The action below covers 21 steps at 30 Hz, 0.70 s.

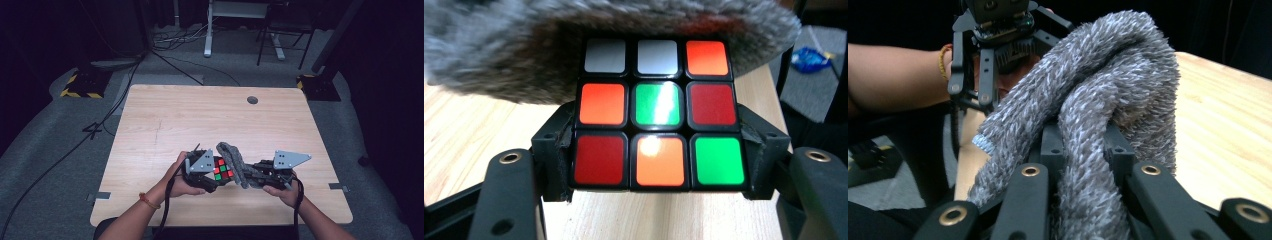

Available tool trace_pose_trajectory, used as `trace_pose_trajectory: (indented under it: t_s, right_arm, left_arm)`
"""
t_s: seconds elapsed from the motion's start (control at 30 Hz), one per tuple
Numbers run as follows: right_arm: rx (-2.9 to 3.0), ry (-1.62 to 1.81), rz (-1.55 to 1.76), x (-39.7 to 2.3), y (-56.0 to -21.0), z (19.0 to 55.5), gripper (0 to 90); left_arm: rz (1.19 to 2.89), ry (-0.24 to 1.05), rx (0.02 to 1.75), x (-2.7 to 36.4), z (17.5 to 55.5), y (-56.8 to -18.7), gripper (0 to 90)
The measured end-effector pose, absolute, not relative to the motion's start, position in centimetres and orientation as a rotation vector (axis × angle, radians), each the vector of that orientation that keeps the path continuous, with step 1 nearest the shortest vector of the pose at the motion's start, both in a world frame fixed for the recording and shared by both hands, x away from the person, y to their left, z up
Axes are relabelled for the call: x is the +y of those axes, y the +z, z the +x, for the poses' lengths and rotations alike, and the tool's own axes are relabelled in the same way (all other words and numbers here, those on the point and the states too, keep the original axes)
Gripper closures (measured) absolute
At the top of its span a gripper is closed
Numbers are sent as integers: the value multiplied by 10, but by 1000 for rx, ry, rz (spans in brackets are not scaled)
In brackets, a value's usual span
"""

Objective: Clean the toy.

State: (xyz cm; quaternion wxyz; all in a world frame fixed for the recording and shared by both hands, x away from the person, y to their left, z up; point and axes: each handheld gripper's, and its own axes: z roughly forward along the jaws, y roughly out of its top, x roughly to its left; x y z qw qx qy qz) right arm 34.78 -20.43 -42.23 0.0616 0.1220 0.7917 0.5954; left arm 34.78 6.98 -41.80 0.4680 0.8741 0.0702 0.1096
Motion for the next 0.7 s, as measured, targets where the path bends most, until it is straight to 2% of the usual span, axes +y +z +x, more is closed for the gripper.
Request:
trace_pose_trajectory:
  t_s: [0.37, 0.7]
  right_arm:
    - [2498, 1570, 457, -196, -438, 357, 772]
    - [2410, 1736, 388, -202, -425, 349, 772]
  left_arm:
    - [2045, 282, 173, 84, 346, -401, 333]
    - [2105, 271, 153, 76, 346, -410, 331]
